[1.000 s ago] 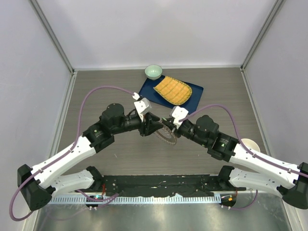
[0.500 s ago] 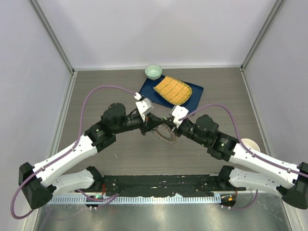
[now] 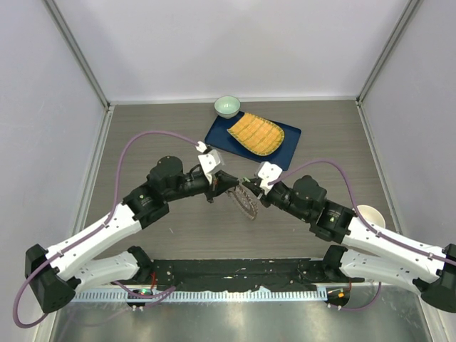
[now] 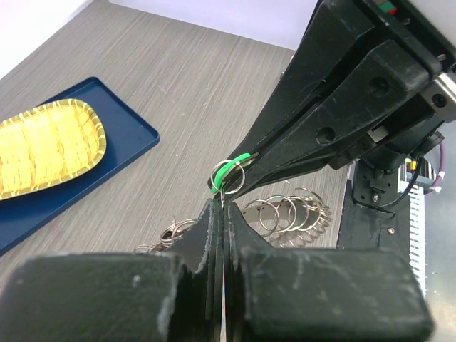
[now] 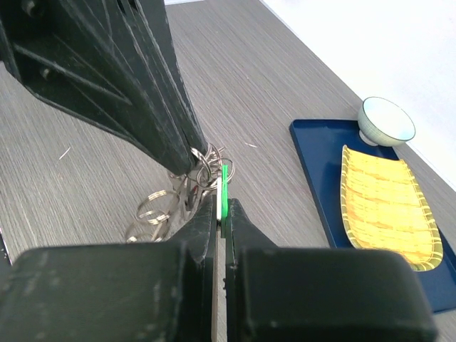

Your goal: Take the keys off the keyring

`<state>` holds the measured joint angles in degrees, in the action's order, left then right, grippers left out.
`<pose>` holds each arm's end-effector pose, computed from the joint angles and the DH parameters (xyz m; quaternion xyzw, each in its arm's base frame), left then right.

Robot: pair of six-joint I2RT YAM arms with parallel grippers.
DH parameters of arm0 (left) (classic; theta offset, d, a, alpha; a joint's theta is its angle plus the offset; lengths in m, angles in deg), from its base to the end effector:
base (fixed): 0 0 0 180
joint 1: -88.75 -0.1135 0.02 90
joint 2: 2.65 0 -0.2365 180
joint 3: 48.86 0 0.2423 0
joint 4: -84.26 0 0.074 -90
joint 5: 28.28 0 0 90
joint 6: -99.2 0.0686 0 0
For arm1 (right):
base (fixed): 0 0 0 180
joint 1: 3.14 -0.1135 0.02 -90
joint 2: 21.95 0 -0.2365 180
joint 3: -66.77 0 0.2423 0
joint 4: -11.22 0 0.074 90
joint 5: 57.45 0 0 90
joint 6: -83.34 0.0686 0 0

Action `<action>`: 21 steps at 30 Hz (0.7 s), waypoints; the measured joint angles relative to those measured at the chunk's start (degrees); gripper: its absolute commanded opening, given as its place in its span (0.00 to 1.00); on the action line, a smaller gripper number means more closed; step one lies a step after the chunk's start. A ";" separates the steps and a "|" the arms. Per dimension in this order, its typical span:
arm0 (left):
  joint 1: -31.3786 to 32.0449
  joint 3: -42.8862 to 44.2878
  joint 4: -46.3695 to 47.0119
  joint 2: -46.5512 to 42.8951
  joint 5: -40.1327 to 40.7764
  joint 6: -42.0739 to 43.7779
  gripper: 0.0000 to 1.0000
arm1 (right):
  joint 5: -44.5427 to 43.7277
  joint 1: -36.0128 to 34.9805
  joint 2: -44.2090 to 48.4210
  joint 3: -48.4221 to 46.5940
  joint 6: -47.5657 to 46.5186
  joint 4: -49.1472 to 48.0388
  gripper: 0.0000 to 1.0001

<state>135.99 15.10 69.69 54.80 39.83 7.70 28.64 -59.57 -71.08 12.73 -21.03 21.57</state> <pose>0.1644 -0.2154 0.3210 0.4028 0.6347 -0.3962 0.5272 0.1413 0.2044 0.2996 -0.4096 0.6160 0.2177 0.6366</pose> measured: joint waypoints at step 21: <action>-0.04 -4.35 7.63 -4.72 -3.52 -7.17 0.00 | 0.52 -0.11 1.86 3.78 -0.52 -3.85 0.01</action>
<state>135.95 10.75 77.32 50.08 36.31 0.53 29.17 -59.67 -69.22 16.51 -21.56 17.73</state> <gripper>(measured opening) 0.010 0.045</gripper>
